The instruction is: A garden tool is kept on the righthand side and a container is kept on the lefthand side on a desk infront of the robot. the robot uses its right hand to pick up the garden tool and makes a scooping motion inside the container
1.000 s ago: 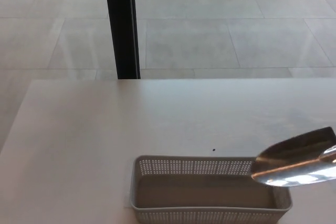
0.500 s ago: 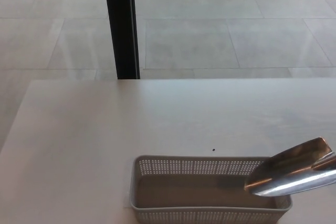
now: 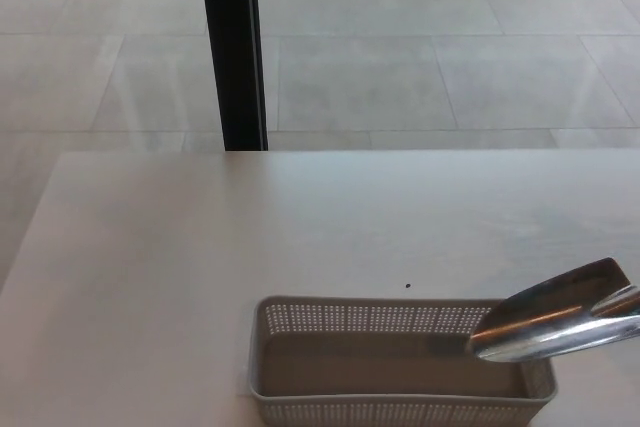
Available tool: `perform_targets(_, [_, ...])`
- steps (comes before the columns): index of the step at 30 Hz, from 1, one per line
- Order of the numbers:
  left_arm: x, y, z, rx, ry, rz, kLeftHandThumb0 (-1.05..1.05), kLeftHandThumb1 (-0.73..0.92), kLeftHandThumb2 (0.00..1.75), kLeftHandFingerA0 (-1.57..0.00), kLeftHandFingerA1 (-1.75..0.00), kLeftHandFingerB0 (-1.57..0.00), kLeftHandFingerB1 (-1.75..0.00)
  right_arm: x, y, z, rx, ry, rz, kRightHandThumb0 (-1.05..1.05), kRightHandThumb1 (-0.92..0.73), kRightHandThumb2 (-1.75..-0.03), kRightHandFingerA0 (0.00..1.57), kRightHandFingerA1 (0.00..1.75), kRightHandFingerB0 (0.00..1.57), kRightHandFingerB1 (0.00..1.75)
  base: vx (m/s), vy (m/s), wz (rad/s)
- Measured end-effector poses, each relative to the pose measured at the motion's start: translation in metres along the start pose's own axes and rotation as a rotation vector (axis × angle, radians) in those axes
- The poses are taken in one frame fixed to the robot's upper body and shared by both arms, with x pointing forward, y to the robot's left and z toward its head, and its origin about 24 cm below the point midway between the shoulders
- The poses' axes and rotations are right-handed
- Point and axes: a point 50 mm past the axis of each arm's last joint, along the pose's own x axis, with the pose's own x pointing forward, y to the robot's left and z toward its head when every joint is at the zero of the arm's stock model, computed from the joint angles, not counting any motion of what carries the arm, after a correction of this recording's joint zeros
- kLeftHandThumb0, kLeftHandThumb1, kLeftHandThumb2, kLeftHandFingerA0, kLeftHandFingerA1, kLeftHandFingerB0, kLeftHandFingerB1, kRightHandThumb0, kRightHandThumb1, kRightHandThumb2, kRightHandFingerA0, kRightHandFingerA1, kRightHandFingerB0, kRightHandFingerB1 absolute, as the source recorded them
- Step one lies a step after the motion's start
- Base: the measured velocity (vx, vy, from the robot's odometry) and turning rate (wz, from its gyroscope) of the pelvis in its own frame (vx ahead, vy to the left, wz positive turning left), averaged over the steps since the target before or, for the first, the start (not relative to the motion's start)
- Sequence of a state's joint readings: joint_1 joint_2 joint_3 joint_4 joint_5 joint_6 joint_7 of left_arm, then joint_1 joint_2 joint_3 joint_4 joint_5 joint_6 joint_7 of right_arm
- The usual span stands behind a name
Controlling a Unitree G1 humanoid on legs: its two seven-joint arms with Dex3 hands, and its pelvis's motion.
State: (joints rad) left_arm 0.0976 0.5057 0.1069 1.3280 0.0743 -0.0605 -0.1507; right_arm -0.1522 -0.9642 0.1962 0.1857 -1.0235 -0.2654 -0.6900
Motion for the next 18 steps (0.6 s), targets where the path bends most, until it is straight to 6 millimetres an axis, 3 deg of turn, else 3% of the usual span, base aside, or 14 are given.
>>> perform_targets(2, [0.0, 0.0, 0.0, 0.001, -0.001, -0.001, -0.21, -0.05, 1.02, -0.89, -0.95, -0.8, -0.89, 0.0, 0.001, 0.0, -0.008, -0.002, 0.011, -0.34, -0.53, -0.62, 0.88, 1.59, 0.98, 0.9, 0.0, 0.0, 0.0])
perform_targets(4, [0.0, 0.0, 0.0, 0.001, -0.001, -0.003, -0.21, -0.05, 1.02, -0.89, -0.95, -0.8, -0.89, 0.0, 0.001, 0.0, -0.02, -0.006, 0.026, -0.34, -0.53, -0.62, 0.88, 1.59, 0.98, 0.9, 0.0, 0.0, 0.0])
perform_targets(5, [0.0, 0.0, 0.0, 0.002, -0.001, -0.004, -0.17, -0.06, 1.03, -0.91, -0.96, -0.82, -0.89, 0.001, 0.001, 0.001, -0.03, -0.011, 0.04, -0.31, -0.55, -0.62, 0.87, 1.64, 0.95, 1.05, 0.0, 0.0, 0.0])
perform_targets(10, [0.0, 0.0, 0.0, 0.002, -0.002, -0.008, -0.19, -0.07, 1.06, -0.88, -0.96, -0.8, -0.9, 0.003, 0.002, 0.002, -0.064, -0.017, 0.086, -0.32, -0.55, -0.61, 0.87, 1.63, 0.93, 1.09, 0.0, 0.0, 0.0])
perform_targets(14, [0.0, 0.0, 0.0, 0.002, -0.002, -0.009, -0.16, -0.06, 1.0, -0.94, -0.96, -0.83, -0.88, 0.006, 0.0, 0.003, -0.077, -0.027, 0.11, -0.36, -0.59, -0.61, 0.85, 1.63, 0.92, 1.0, 0.0, 0.0, 0.0])
perform_targets(15, [0.0, 0.0, 0.001, 0.001, -0.003, -0.009, -0.15, -0.08, 1.01, -0.91, -0.96, -0.82, -0.89, 0.009, -0.002, 0.005, -0.078, -0.035, 0.111, -0.44, -0.63, -0.59, 0.86, 1.61, 0.94, 0.87, 0.0, 0.0, 0.0])
perform_targets(17, [0.0, 0.0, 0.001, 0.0, -0.005, -0.01, -0.17, -0.06, 1.01, -0.86, -0.96, -0.78, -0.89, 0.013, -0.007, 0.01, -0.083, -0.053, 0.106, -0.46, -0.66, -0.59, 0.86, 1.58, 0.96, 0.79, 0.0, 0.0, 0.0])
perform_targets(18, [0.0, 0.0, 0.002, 0.0, -0.006, -0.011, -0.19, -0.05, 0.99, -0.87, -0.95, -0.79, -0.89, 0.016, -0.01, 0.013, -0.085, -0.064, 0.102, -0.43, -0.65, -0.59, 0.87, 1.58, 0.96, 0.83, 0.0, 0.0, 0.0])
